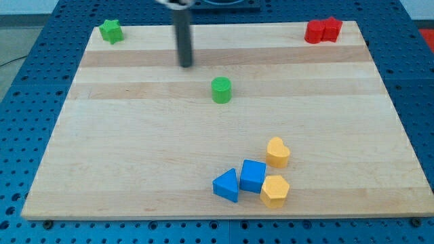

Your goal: Push the green star close to the green circle

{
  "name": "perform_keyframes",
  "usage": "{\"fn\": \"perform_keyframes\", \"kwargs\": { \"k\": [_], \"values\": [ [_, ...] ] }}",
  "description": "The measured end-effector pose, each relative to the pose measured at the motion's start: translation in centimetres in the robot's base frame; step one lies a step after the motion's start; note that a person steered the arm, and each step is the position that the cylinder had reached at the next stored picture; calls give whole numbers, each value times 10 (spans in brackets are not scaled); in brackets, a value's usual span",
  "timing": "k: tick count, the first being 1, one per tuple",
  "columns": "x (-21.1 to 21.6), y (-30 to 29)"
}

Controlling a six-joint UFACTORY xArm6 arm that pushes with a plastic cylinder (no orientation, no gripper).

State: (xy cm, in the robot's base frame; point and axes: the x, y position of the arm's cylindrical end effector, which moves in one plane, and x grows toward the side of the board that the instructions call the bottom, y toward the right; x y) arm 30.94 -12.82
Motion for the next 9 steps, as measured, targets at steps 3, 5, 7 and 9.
{"fn": "perform_keyframes", "kwargs": {
  "k": [3, 5, 7, 9],
  "values": [
    [-40, -176],
    [-118, -173],
    [-82, -124],
    [-117, -90]
  ]
}}
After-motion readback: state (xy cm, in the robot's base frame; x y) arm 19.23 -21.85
